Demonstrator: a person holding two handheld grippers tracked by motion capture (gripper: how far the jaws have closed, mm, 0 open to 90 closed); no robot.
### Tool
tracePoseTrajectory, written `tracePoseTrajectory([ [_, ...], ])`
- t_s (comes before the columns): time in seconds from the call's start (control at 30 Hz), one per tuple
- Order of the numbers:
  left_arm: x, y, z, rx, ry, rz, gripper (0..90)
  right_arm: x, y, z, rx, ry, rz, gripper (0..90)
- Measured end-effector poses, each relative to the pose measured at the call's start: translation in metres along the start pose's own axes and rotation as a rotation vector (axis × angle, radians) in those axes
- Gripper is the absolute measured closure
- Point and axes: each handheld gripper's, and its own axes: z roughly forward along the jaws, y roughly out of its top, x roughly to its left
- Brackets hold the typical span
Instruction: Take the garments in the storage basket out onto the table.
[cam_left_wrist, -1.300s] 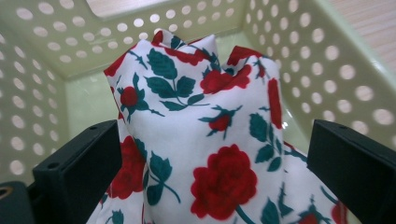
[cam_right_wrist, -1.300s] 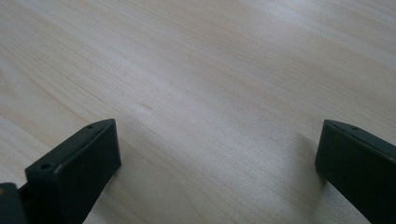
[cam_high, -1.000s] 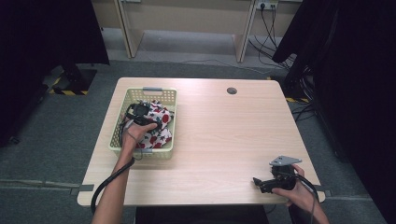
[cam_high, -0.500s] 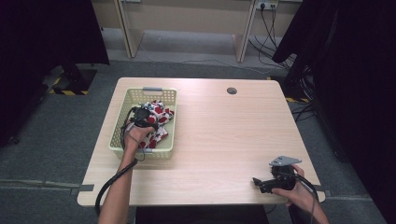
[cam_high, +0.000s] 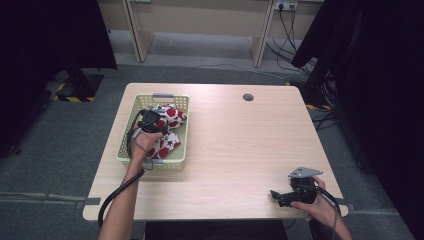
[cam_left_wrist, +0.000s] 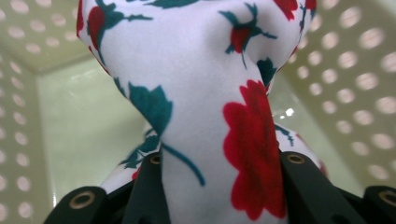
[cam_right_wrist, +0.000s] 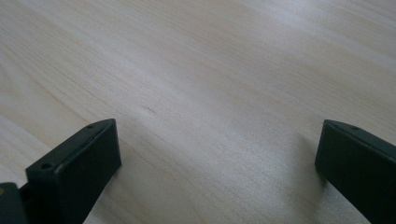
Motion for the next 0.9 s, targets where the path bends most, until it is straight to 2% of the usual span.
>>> tracePoseTrajectory([
  [0.33,-0.005,0.022,-0.039,-0.050,-0.022,0.037,69.2,0.000,0.000,0.000,-0.003,-0.001,0.001,0.3],
  [0.83,-0.020,0.037,-0.070,-0.088,-0.081,0.062,69.1,0.001,0.000,0.001,-0.005,-0.002,0.003,0.3],
  [0.9,-0.023,0.039,-0.073,-0.092,-0.099,0.061,69.1,0.001,0.000,0.001,-0.008,-0.002,0.003,0.3],
])
